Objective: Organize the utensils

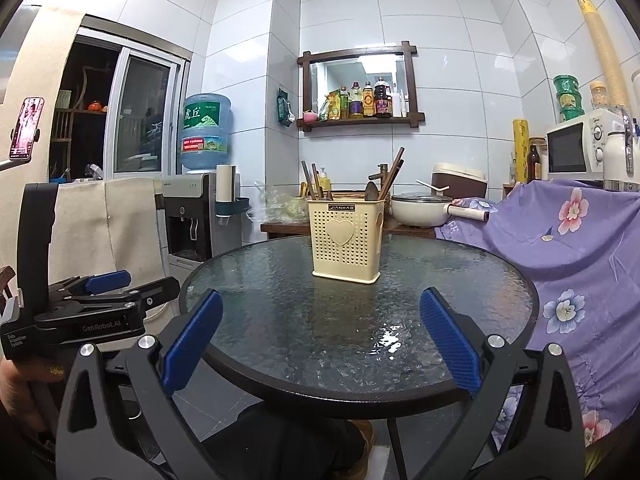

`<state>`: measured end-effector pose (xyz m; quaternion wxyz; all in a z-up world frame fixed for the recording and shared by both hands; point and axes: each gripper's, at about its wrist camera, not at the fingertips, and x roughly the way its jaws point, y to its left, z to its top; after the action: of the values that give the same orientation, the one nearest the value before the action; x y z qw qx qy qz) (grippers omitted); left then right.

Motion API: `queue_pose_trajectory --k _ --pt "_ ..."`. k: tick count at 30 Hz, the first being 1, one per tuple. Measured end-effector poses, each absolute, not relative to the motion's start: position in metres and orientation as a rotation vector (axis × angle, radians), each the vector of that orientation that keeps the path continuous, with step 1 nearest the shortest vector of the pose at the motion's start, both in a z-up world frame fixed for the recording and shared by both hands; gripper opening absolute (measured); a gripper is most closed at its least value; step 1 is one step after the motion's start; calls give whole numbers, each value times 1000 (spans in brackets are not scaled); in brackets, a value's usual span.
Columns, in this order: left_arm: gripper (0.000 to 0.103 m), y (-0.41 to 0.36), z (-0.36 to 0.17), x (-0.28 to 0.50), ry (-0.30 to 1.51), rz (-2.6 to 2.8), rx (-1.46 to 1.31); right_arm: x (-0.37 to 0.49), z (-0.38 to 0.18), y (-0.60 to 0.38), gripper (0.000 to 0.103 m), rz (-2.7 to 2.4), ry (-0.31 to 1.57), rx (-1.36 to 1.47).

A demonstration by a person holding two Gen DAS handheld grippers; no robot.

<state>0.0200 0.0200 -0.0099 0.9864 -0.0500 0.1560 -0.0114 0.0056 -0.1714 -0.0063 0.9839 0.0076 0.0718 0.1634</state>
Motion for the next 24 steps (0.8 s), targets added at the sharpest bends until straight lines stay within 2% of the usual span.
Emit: queue_pose_trajectory --k 24 --pt "97 16 -9 21 332 -3 -71 8 -9 -169 97 335 158 17"
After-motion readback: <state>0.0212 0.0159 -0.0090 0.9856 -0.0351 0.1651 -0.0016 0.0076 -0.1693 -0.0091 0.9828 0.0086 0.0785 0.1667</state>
